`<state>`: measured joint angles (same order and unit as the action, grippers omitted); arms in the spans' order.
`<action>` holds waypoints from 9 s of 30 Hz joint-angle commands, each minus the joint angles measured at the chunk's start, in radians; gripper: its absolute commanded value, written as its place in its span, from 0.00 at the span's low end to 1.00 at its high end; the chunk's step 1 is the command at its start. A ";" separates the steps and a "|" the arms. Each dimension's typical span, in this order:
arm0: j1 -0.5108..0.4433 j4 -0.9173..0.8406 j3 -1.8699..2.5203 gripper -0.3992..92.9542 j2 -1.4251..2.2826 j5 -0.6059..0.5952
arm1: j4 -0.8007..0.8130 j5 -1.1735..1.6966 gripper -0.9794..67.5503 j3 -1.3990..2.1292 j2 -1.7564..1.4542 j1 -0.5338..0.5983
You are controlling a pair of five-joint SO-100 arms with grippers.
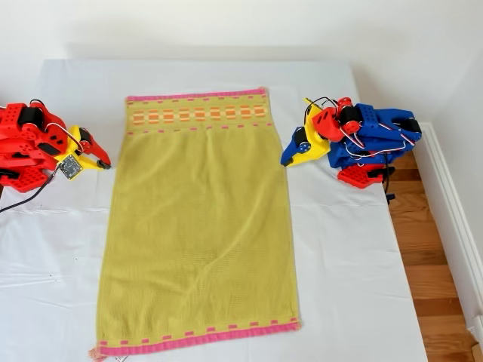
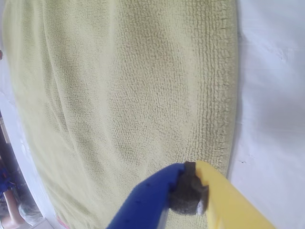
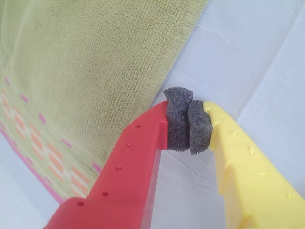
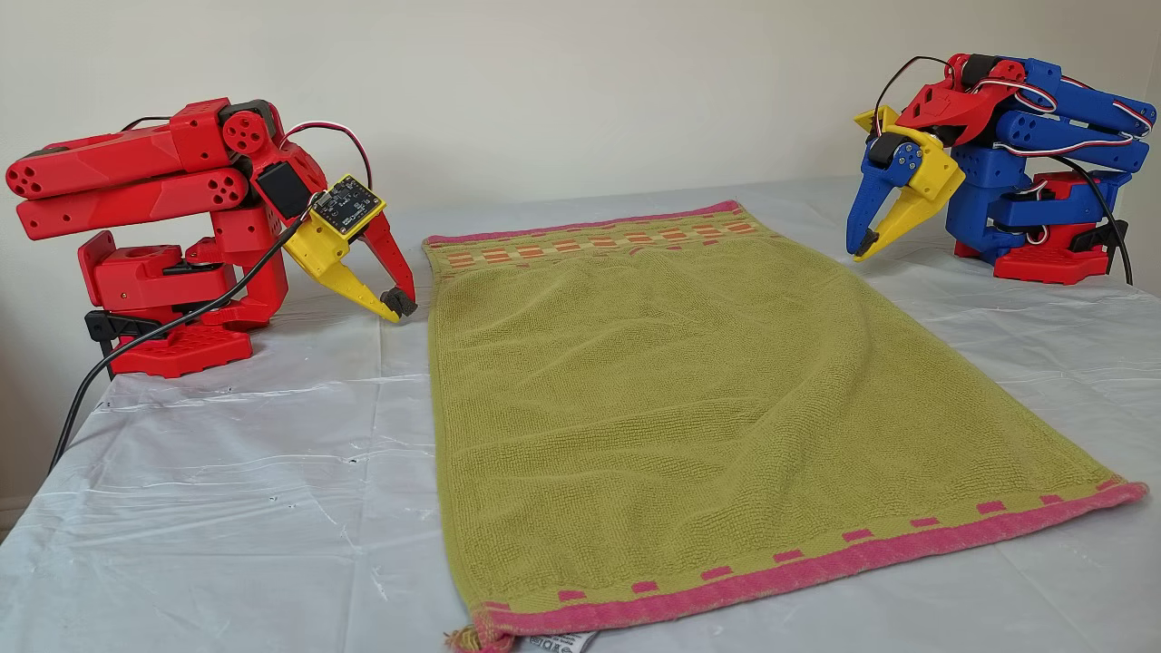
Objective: Fold the towel.
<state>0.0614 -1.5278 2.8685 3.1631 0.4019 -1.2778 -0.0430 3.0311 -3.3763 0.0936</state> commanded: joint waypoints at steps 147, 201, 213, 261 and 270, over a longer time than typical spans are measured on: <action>0.815 -0.232 -1.836 0.57 -1.844 0.485 | -0.385 -1.224 0.34 -1.443 1.494 -0.210; 0.818 -0.538 -2.476 0.89 -2.324 0.402 | -0.402 -1.264 0.34 -1.511 1.571 -0.110; 0.807 -0.540 -2.815 0.70 -2.531 0.192 | -0.413 -1.252 0.34 -1.537 1.608 -0.103; 0.876 -0.540 -2.688 0.02 -2.490 0.032 | -0.448 -0.899 0.41 -1.994 2.026 -0.699; 0.842 -0.540 -2.856 0.02 -2.583 0.040 | -0.518 -0.805 0.58 -2.336 2.278 -0.795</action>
<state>0.9050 -2.0693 0.0982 0.5814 0.4357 -1.7794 -0.8698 0.9112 -1.1505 -0.6934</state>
